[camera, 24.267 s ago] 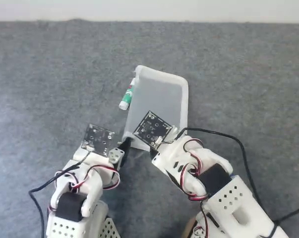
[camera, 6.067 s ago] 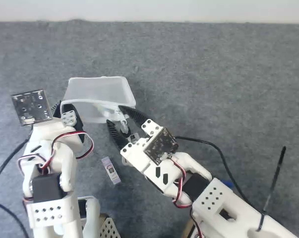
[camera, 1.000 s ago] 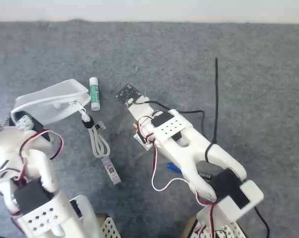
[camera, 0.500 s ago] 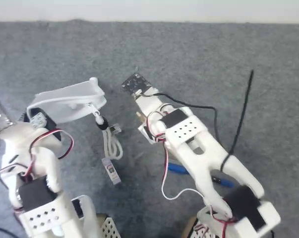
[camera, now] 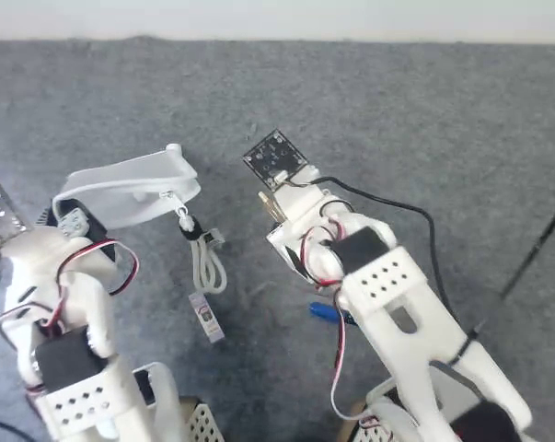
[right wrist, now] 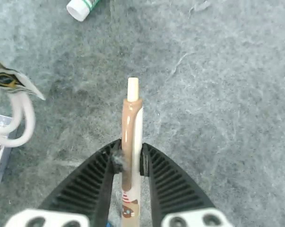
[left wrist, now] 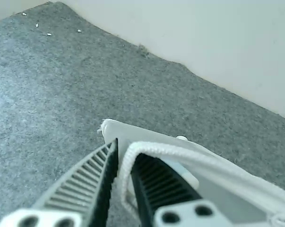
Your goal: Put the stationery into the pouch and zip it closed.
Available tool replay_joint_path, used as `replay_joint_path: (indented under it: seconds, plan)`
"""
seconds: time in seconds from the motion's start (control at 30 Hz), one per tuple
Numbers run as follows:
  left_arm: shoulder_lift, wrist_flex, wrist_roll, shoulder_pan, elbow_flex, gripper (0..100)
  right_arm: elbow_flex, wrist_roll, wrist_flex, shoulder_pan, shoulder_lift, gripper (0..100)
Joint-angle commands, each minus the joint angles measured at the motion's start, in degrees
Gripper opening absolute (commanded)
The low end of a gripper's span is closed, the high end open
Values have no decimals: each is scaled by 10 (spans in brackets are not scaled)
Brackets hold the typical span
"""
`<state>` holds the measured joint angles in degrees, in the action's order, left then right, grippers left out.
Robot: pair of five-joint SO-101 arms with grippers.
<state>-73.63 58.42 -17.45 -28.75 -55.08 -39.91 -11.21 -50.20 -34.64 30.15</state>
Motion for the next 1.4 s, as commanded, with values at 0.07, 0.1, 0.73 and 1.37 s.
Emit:
replay_joint_path:
  seconds: [0.07, 0.1, 0.73, 1.37]
  plan:
    - [-16, -2, -4, 11, 39, 12, 5, 61, -2, 5, 73, 7]
    - [-16, 2, -2, 21, 39, 12, 4, 70, -2, 5, 82, 7]
    - [-16, 17, 29, 82, 40, 12, -189, 80, 175, 24, 313, 7]
    - [-16, 23, 68, 140, 34, 11, -219, 80, 174, 23, 412, 7]
